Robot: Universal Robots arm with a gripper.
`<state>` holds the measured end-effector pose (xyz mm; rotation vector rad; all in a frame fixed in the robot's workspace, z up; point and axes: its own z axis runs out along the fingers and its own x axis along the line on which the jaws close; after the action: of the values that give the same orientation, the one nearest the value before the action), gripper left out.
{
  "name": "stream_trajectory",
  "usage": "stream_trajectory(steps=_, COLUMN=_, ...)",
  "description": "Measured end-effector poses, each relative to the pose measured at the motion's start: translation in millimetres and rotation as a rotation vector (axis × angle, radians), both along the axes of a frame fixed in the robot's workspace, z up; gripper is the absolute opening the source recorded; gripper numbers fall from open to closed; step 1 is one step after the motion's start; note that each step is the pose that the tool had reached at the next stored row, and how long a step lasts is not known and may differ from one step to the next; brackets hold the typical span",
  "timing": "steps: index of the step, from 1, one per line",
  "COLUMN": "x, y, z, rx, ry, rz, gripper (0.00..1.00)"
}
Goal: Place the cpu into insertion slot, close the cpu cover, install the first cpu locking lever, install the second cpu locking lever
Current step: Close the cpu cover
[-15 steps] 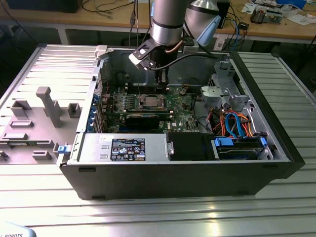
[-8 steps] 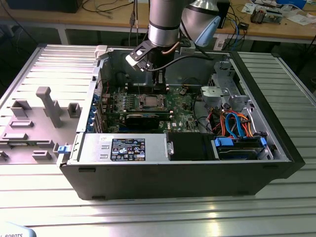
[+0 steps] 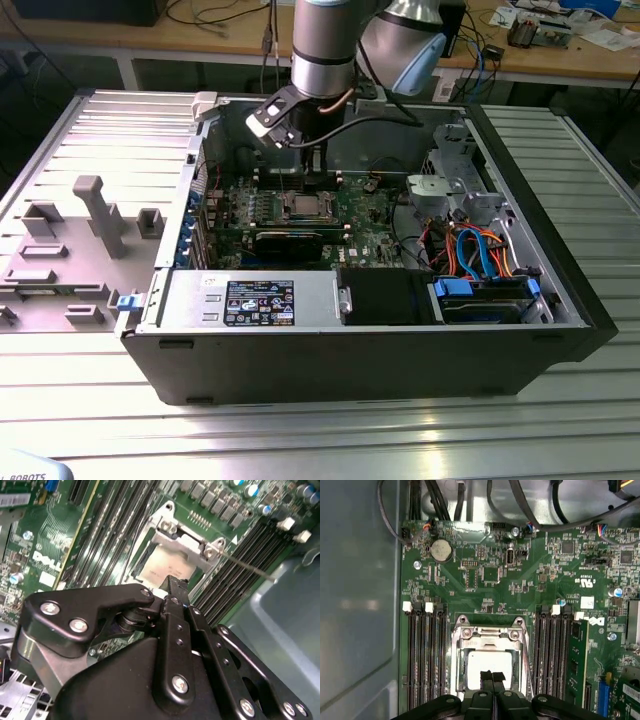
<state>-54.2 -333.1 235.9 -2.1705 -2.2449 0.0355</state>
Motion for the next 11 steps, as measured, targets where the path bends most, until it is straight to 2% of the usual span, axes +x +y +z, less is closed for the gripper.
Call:
stream_trajectory(steps=5, x=-9.1, y=0.0, z=-4.9, rx=0.0001, ry=0.0000, rz=0.001, gripper=0.11)
stream_trajectory(steps=8, x=-17.8, y=0.0, z=-11.9, rx=0.0001, ry=-0.0012, rz=0.003, gripper=0.11)
stream_trajectory(steps=10, x=-18.6, y=0.0, z=-13.3, rx=-0.0003, ry=-0.0059, rz=0.004, gripper=0.11)
stream_trajectory(steps=11, x=-19.9, y=0.0, z=-15.2, rx=-0.0002, ry=-0.0130, rz=0.007, gripper=0.11)
